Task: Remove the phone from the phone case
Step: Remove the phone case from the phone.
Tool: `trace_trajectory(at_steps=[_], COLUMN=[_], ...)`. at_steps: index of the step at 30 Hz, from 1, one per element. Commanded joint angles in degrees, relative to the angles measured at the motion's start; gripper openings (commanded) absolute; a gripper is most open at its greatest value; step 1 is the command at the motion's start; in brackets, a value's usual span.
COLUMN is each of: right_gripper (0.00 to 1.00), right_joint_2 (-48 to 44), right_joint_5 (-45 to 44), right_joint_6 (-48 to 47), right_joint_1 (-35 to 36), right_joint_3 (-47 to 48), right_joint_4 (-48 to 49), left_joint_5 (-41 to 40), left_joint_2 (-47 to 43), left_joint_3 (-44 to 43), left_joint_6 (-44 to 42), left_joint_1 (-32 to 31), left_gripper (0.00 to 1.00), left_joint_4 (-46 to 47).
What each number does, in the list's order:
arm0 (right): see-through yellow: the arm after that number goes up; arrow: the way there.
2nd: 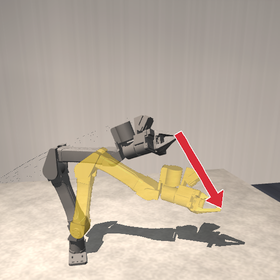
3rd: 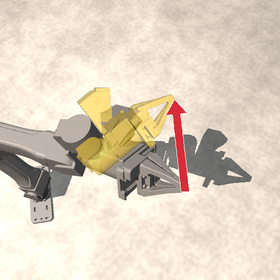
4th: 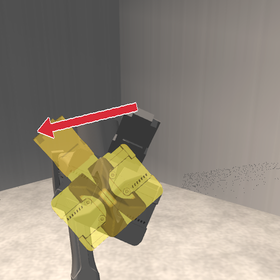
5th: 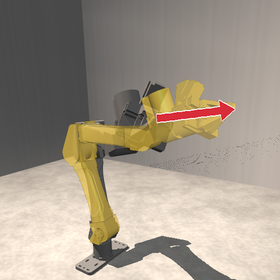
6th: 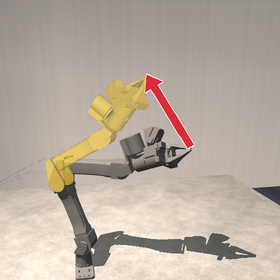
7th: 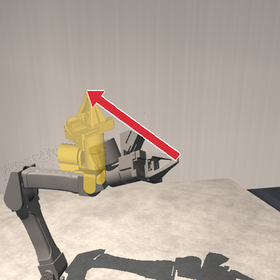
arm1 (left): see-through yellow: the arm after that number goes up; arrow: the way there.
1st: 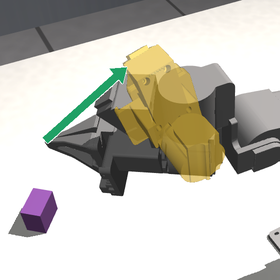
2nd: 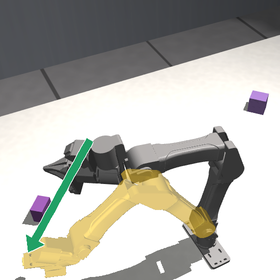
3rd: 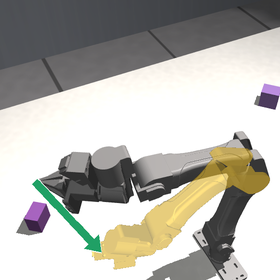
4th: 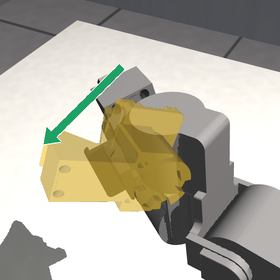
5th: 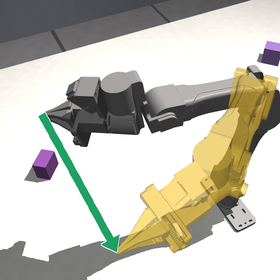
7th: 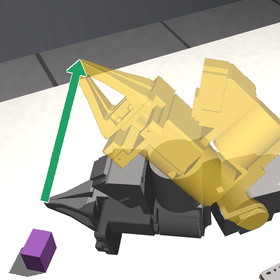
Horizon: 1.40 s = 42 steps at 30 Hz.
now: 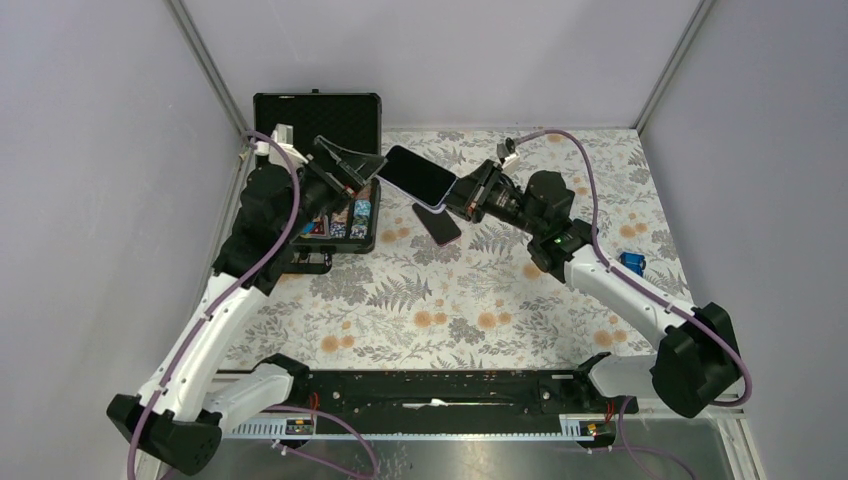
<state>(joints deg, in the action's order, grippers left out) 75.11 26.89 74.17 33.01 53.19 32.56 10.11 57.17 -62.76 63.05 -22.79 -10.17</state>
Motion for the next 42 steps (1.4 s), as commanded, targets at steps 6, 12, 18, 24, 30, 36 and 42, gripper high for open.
trace_trajectory(at_steps=[6, 12, 18, 24, 30, 36, 42], right_gripper=[0.00, 0.00, 0.00, 0.00, 0.00, 0.00, 0.00], right_joint_2=[-3.99, -3.54, -2.95, -3.03, -1.40, 0.06, 0.49], right_joint_5=[-6.98, -8.97, -7.83, -7.20, -6.13, -5.06, -4.52], right_joint_6=[-7.10, -8.25, -6.84, -6.87, -9.12, -8.86, -8.89], right_joint_1=[0.29, 0.29, 0.32, 0.32, 0.28, 0.29, 0.30], right_joint_3=[3.14, 4.85, 3.66, 3.24, 7.11, 8.69, 8.69], right_joint_4=[-16.25, -26.57, -29.42, -31.40, -38.70, -41.08, -41.82], left_joint_5=[-8.69, -4.10, -3.10, -1.17, -3.78, -7.95, -9.88], left_joint_2=[0.12, 4.06, 8.20, 9.33, 8.57, 9.45, 10.21], left_joint_3=[-7.24, -10.18, -11.69, -6.24, 1.18, 2.35, 2.31], left_joint_6=[-30.39, -43.36, -52.52, -56.83, -59.32, -66.83, -67.62], left_joint_1=[-0.14, -9.29, -17.56, -21.39, -25.42, -28.93, -29.18], left_gripper=[0.90, 0.85, 0.85, 0.80, 0.75, 0.75, 0.55], left_joint_4=[-13.30, -11.98, -12.77, -7.60, 0.01, 1.11, 3.01])
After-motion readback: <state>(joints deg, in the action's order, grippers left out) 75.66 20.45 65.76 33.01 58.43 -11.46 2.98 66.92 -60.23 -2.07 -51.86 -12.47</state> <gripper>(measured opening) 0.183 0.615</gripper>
